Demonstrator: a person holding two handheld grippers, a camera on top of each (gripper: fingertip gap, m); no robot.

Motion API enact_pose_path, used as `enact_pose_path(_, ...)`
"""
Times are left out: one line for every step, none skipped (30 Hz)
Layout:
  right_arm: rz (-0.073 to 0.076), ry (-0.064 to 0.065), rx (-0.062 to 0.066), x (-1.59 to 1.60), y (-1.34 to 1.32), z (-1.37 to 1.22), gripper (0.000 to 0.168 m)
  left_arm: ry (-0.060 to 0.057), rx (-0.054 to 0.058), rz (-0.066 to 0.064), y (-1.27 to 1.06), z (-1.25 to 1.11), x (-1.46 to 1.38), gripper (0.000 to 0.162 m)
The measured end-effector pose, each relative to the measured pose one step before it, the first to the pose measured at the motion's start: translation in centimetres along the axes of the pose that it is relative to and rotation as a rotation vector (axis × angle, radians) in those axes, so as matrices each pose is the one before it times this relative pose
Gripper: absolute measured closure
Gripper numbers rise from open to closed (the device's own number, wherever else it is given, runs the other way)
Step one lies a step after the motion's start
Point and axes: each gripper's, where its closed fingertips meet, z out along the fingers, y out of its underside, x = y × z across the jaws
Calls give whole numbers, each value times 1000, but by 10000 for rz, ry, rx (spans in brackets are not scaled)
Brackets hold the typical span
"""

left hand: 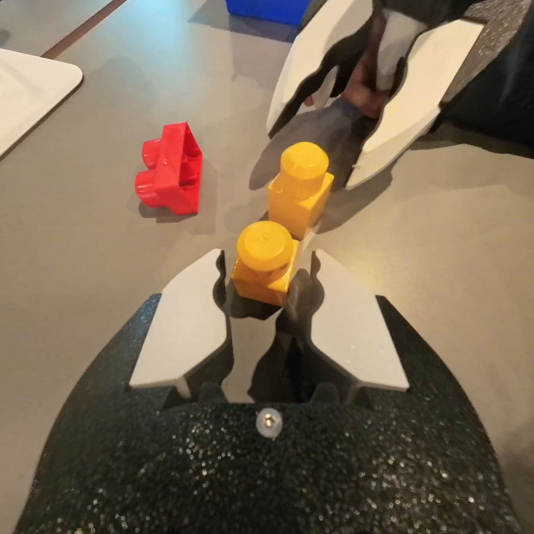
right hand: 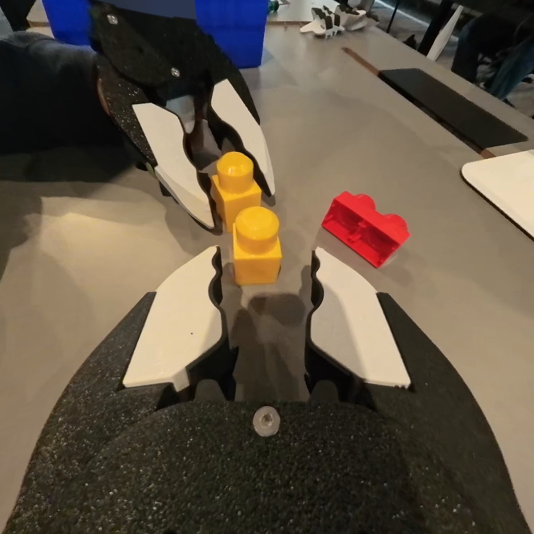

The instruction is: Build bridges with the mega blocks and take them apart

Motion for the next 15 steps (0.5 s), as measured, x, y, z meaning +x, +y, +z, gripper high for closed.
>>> enact_pose_path(-34,-57,30,-92,-115,151,112,43,22,25,-23,-10,57,106)
enact_pose_path(-40,-45,-64,-50,20,176,115,41,30,38,-40,-30,22,106)
enact_pose_path(-54,-77,-170,-63,186,177,117,60,39,65,-27,-43,40,106)
enact_pose_path(-44,-88,-193,-78,220,185,118,67,30,82,4,-79,42,106)
enact_pose_path(-48,-84,-143,-88,157,161,119,57,11,66,48,-104,32,106)
enact_pose_path(-55,-34,-76,-54,65,103,120,45,4,30,65,-121,29,106)
enact_pose_path(-66,-29,-15,-60,5,46,124,90,7,10,56,-129,81,106)
enact_pose_path(-87,12,23,-7,-32,4,129,87,21,2,9,-130,90,107)
enact_pose_path(-135,27,34,28,-30,-21,135,-13,35,7,-39,-147,-51,108)
enact_pose_path(-138,-15,12,-20,1,-2,135,-84,41,38,-65,-155,-151,110)
enact_pose_path(-114,-73,24,-56,-27,20,135,-79,47,65,-82,-157,-151,114)
enact_pose_path(-89,-84,23,-43,-34,25,135,-51,62,71,-89,-130,-113,118)
enact_pose_path(-85,-88,28,-19,-34,45,135,12,69,94,-76,-89,4,124)
enact_pose_path(-104,-96,43,-25,-68,39,135,69,70,182,-61,-74,152,126)
enact_pose_path(-119,-82,105,6,-155,32,135,-20,64,260,-59,-56,104,127)
